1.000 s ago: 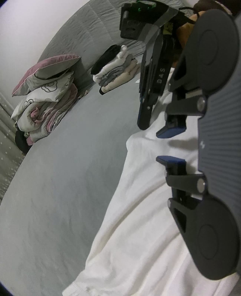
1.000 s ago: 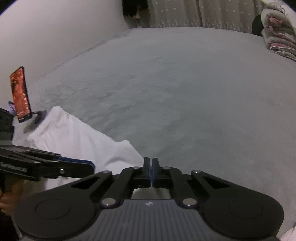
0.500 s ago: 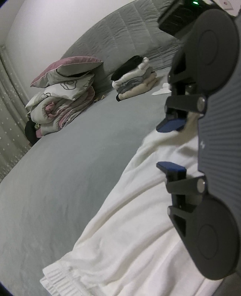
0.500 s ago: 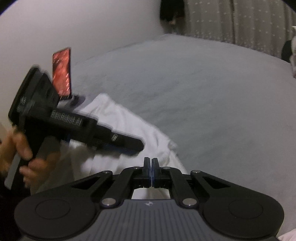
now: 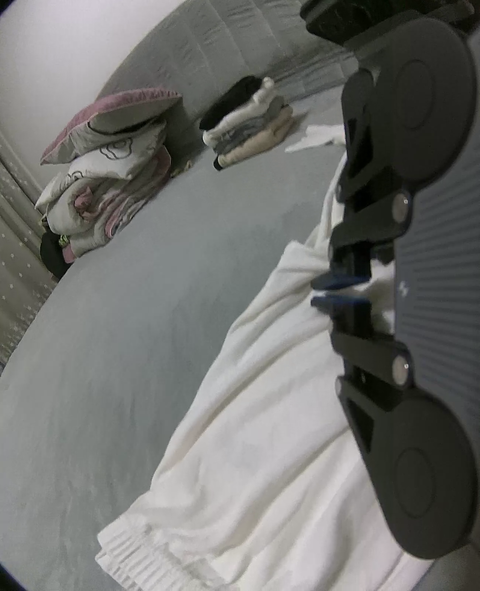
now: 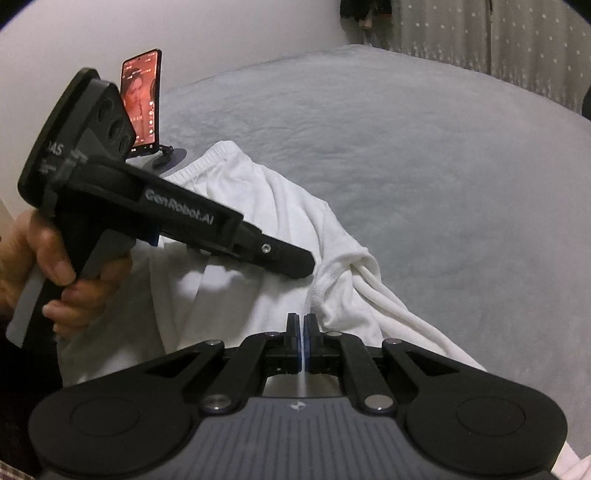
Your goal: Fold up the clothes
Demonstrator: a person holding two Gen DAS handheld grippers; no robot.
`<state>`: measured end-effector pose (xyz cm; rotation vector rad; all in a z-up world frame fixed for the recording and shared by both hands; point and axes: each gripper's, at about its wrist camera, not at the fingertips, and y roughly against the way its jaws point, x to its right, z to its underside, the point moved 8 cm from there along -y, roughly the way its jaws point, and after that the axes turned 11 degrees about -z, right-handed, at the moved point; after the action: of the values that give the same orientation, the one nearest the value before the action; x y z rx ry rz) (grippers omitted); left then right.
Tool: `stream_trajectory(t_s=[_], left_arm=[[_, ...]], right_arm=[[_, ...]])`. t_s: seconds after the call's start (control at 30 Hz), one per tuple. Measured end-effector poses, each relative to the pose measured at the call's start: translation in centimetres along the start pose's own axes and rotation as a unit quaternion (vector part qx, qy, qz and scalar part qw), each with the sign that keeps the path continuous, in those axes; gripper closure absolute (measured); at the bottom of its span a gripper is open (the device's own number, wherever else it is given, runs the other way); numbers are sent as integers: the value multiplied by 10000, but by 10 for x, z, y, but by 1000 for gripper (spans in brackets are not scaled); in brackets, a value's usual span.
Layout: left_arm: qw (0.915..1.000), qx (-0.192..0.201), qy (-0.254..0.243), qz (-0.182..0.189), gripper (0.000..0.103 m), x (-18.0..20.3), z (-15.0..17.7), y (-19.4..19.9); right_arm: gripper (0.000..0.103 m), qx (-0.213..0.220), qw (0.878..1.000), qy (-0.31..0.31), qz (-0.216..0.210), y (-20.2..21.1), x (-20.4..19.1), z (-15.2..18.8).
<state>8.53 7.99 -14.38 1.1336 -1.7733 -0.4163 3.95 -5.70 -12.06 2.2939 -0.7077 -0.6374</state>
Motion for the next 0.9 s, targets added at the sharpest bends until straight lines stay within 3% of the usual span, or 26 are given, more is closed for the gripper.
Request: stream_trajectory(t_s=[0.1,0.23,0.57,0.9], left_arm=[[9999,-3,-49,-95,99,-1,1,-1],[10000,-7,-42,-89,99,-2,1,-1],[9997,-25,-230,-58,97,-8,9,7],[9993,-63,-344,105,97,-25,21,27]], right_arm=[[94,13,10000,-69,-44,5,4,0],[76,186,9992,-354,-47,8,10,-5],[72,545,9894,-1295,-360,3,39,-21],[71,801,9676,-2213,-912,-7,64,-26]])
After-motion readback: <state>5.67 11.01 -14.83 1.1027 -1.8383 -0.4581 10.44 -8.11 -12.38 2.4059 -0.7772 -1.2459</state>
